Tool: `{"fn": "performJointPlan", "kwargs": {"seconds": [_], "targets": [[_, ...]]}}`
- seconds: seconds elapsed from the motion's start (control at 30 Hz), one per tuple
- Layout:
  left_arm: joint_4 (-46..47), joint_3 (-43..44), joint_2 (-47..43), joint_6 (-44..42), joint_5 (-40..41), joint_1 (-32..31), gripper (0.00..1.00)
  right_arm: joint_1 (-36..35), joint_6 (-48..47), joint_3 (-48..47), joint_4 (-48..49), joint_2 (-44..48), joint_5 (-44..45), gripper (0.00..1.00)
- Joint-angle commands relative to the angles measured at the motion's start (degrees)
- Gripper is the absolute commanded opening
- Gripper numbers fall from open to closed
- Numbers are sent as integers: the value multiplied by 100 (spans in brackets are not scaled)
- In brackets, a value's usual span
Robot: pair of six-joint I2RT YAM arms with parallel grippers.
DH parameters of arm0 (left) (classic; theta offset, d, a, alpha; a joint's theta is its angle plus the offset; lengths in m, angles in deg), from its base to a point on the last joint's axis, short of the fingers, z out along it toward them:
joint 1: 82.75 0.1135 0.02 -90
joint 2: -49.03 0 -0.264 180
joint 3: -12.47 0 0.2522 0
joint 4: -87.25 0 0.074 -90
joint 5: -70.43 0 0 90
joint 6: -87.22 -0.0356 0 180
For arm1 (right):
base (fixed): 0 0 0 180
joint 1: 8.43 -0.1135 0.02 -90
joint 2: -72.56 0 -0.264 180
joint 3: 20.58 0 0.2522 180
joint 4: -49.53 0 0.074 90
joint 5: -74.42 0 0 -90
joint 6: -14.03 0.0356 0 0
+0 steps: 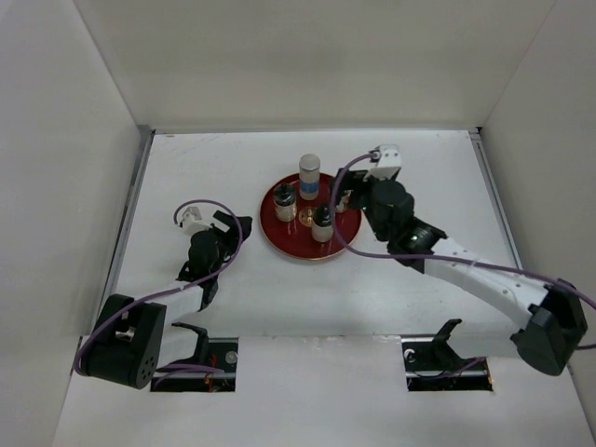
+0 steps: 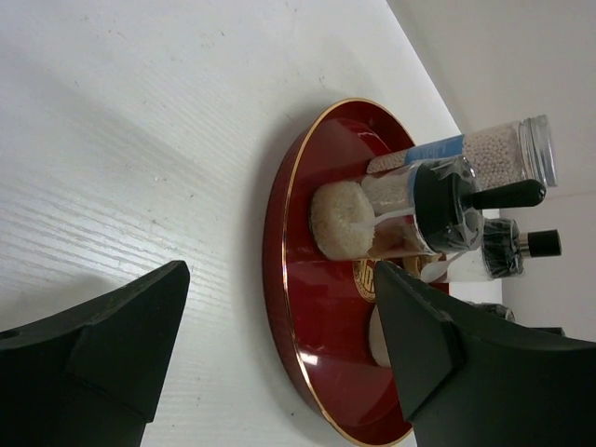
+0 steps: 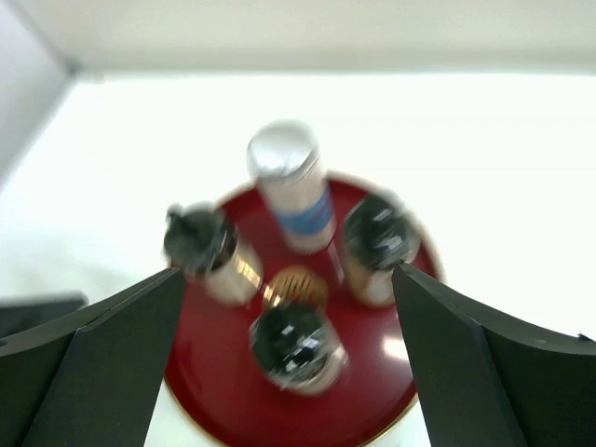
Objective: Organize the condiment bottles
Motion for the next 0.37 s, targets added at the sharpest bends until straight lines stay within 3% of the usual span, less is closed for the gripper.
{"fn": "performJointPlan", "kwargs": {"seconds": [0.0,0.33], "targets": [[229,192,-41,42,-112,40,80,446,4,312,235,556,170,100],[264,297,248,50,-182,-39,80,1273,532,902,234,997,-207,100]]}}
